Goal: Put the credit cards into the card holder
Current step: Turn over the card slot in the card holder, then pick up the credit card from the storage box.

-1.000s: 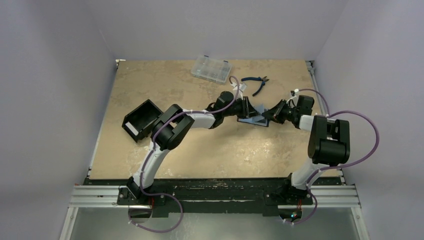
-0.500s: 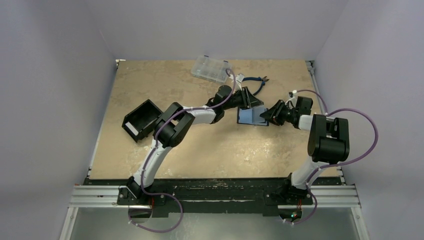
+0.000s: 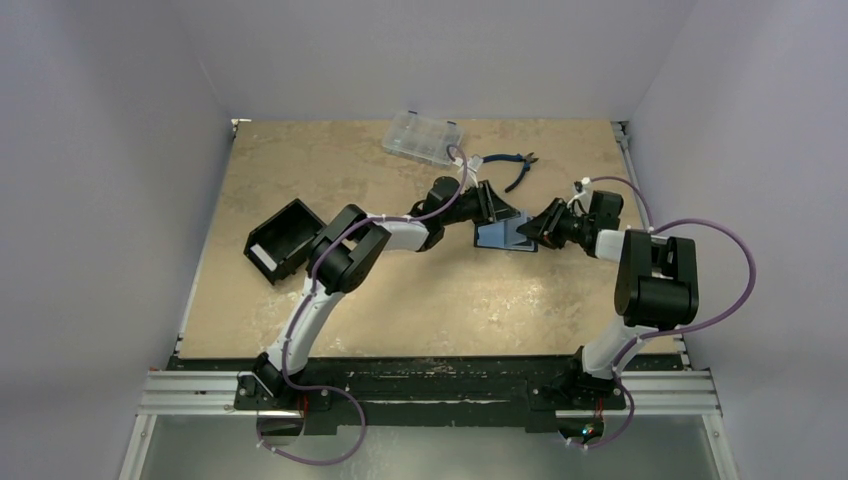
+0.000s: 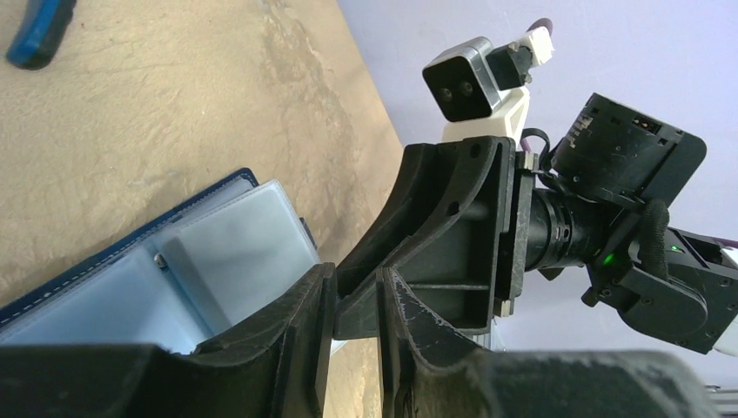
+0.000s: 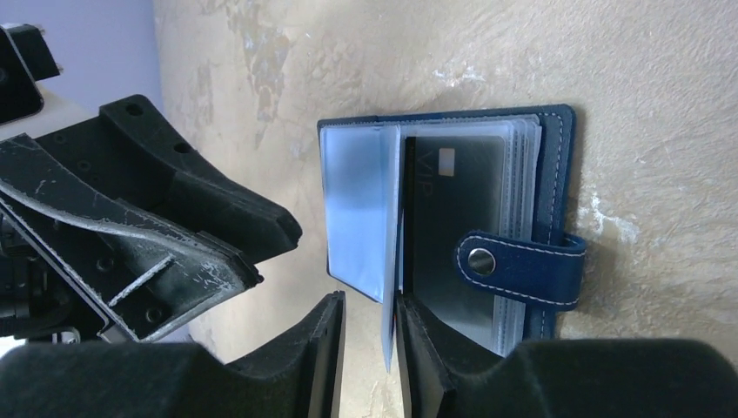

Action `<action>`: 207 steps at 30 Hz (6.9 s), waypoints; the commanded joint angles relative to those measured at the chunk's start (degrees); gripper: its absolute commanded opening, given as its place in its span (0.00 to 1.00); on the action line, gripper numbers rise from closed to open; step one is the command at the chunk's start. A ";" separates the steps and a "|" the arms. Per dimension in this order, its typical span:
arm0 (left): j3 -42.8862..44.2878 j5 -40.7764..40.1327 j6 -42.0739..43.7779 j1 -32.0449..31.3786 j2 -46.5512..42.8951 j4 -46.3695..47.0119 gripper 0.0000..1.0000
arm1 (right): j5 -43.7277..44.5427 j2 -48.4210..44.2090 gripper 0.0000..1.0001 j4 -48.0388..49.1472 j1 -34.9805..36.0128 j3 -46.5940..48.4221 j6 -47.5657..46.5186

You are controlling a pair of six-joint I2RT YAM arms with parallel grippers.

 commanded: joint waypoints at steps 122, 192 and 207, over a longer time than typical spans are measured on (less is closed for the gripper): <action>-24.89 7.51 0.14 13.81 -28.68 -10.76 0.41 | 40.91 2.11 0.01 -29.60 31.21 26.16 -9.27; -24.23 -18.68 32.29 30.67 -68.71 -84.85 0.59 | 34.78 -13.80 0.84 -20.25 36.61 14.15 -19.33; -22.94 -58.58 17.05 44.68 -59.80 -98.33 0.98 | 21.18 -18.40 0.86 -11.98 36.57 6.56 -16.38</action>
